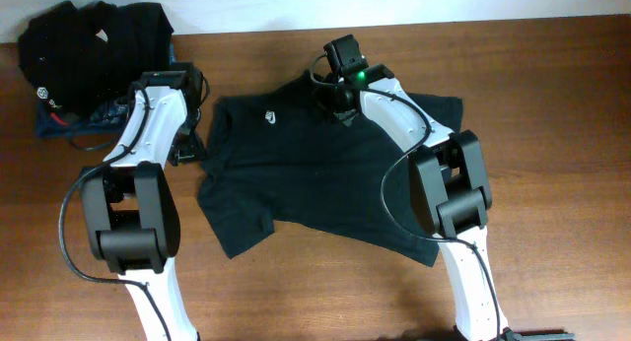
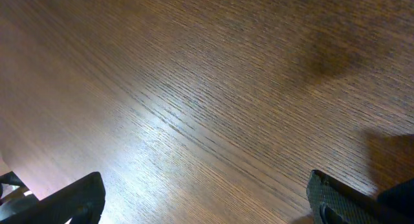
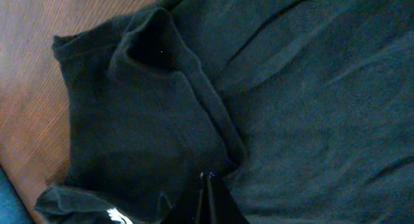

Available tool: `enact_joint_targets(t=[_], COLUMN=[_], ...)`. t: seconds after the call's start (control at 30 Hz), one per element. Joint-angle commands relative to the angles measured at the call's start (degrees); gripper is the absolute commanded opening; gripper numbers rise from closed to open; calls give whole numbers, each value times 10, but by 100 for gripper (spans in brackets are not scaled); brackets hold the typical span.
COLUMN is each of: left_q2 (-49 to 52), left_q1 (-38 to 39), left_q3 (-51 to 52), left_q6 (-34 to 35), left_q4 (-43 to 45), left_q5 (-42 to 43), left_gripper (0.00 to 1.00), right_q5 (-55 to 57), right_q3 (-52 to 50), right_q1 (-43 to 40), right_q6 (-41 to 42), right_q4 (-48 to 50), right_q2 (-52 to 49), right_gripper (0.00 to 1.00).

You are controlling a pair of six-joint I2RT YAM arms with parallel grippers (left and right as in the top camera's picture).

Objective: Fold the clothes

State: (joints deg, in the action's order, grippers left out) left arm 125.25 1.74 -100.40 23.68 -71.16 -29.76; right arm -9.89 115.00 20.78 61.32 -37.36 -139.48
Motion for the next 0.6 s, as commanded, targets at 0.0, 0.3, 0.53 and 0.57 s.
enact_joint_targets(t=[0.0, 0.3, 0.53, 0.57], left_q2=[-7, -7, -7, -7], left_q1=[-2, -2, -1, -1], left_q3=[-10, -10, -10, -10], left_q6=[12, 12, 11, 11], left_q4=[0, 0, -1, 0], left_q5=[5, 5, 62, 73], left_gripper=[99, 99, 99, 99], right_q5=[15, -23, 7, 10], right_q3=[14, 90, 90, 90], right_q1=[2, 0, -2, -2], right_q6=[-16, -49, -49, -49], right_q4=[12, 106, 224, 231], right_q2=[-5, -5, -5, -5], right_gripper=[4, 4, 4, 4])
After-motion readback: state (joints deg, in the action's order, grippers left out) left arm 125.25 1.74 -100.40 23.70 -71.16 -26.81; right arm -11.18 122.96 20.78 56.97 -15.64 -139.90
